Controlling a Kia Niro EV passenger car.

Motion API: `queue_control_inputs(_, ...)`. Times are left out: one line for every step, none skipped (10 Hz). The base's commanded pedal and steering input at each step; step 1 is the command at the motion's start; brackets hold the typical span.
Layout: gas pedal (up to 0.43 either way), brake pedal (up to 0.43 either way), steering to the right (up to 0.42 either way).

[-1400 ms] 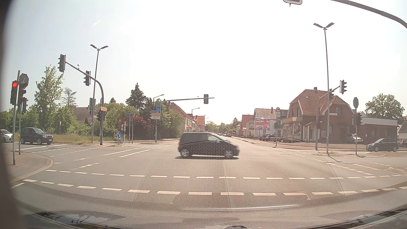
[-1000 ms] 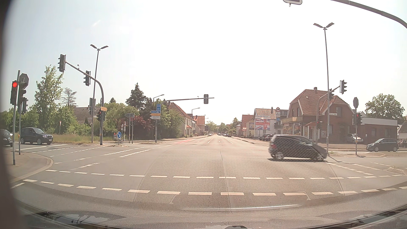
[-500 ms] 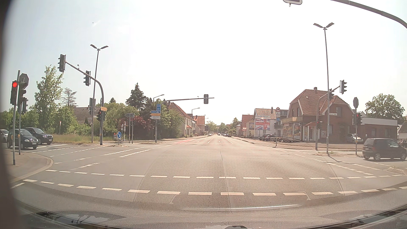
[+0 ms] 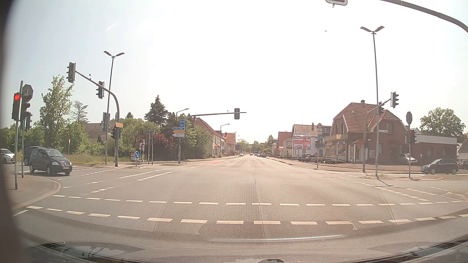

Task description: Follow the waypoints while adhering to traffic rules and regulations

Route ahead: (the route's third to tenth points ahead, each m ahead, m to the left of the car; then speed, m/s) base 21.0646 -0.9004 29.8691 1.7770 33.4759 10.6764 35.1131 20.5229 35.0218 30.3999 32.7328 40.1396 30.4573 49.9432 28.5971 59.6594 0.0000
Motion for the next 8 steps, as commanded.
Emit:
queue_control_inputs(0.0,0.262,0.019)
queue_control_inputs(0.0,0.262,0.019)
queue_control_inputs(0.0,0.262,0.019)
queue_control_inputs(0.0,0.262,0.019)
queue_control_inputs(0.0,0.262,0.019)
queue_control_inputs(0.0,0.262,0.019)
queue_control_inputs(0.0,0.262,0.019)
queue_control_inputs(0.0,0.262,0.019)
